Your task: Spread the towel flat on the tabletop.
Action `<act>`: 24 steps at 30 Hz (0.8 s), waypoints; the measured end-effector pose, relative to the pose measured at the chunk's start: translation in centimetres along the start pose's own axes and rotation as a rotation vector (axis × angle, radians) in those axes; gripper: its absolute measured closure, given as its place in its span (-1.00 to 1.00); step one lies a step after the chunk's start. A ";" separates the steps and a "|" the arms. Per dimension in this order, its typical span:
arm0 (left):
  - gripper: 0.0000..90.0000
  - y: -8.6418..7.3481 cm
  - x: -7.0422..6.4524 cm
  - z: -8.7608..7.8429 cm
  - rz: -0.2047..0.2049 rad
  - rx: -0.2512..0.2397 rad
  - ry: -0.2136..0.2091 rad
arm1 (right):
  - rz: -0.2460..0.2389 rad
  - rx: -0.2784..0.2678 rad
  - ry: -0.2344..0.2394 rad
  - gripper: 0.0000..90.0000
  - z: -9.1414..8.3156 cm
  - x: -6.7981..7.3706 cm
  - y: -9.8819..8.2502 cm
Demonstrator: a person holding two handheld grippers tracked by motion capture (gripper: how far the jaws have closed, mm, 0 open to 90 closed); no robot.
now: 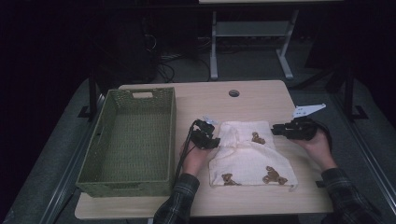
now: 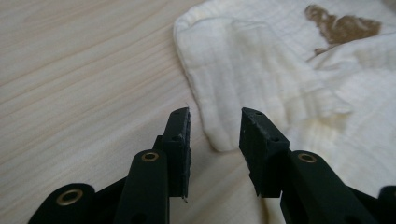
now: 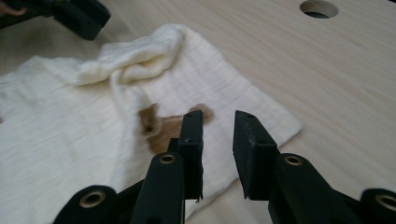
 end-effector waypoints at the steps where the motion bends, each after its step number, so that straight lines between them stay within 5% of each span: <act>1: 0.40 0.0 0.1 0.3 0.001 0.002 0.001 | 0.003 0.002 -0.005 0.62 0.3 -0.3 0.1; 5: 0.40 -0.2 0.0 1.4 -0.004 0.016 -0.030 | 0.032 0.020 -0.020 0.59 1.9 -2.4 0.0; 12: 0.53 0.0 -0.1 2.0 0.018 0.023 0.001 | 0.090 0.062 -0.058 0.52 4.0 -5.3 -0.8; 18: 0.84 0.0 -0.4 2.1 0.029 0.026 -0.005 | 0.113 0.106 -0.070 0.53 5.7 -6.5 -1.0; 24: 0.94 0.1 -0.2 2.0 0.030 0.017 0.003 | 0.116 0.121 -0.057 0.81 6.3 -6.3 -1.2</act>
Point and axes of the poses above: each handheld gripper's, and its own axes: z roughly forward along the jaws, y roughly out of its top, x roughly to its left, the point moved 7 cm from there along z, roughly forward along the jaws, and after that the axes turned 10 degrees about -z, right-handed, at the moved point
